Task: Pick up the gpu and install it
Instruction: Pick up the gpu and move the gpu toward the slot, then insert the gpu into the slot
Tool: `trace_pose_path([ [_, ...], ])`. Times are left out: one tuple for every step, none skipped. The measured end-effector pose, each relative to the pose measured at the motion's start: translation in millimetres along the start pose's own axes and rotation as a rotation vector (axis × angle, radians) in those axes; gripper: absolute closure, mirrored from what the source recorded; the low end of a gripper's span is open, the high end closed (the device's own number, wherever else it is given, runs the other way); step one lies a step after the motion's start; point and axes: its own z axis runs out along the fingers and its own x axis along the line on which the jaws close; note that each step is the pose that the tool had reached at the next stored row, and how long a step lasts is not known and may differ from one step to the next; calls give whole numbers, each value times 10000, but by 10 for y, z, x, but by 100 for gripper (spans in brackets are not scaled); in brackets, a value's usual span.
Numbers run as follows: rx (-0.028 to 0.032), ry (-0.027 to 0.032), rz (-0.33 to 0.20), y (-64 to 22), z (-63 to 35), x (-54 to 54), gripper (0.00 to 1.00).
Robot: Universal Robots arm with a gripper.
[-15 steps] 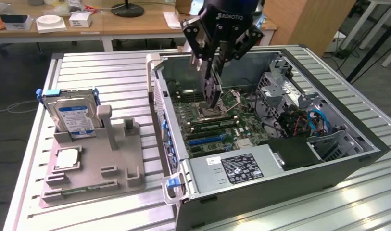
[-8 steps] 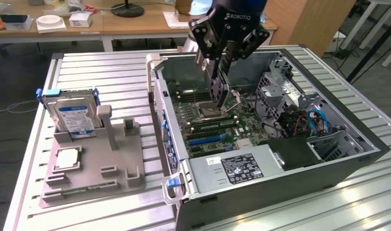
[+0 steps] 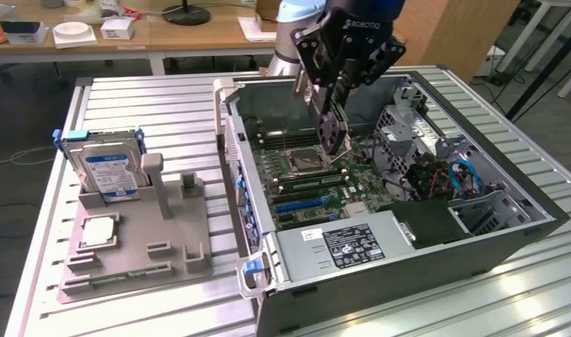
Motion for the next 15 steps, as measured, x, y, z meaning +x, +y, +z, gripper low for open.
trace_pose_path([
  [2,1,-23,1,-2,-22,74],
  [2,1,-47,2,-3,-45,74],
  [3,2,-74,2,-4,-69,74],
  [4,2,-102,3,-5,-90,74],
  [4,3,-130,3,-6,-111,74],
  [6,3,-158,4,-7,-132,74],
  [6,4,-183,5,-8,-152,74],
  [7,4,-207,6,-9,-169,74],
  [8,5,-223,5,-9,-174,74],
  [9,5,-225,5,-9,-174,74],
  [8,5,-226,5,-9,-174,74],
  [8,5,-227,6,-9,-175,74],
  [8,5,-227,6,-9,-175,74],
  [8,5,-227,6,-9,-174,74],
  [9,5,-227,6,-9,-175,74],
])
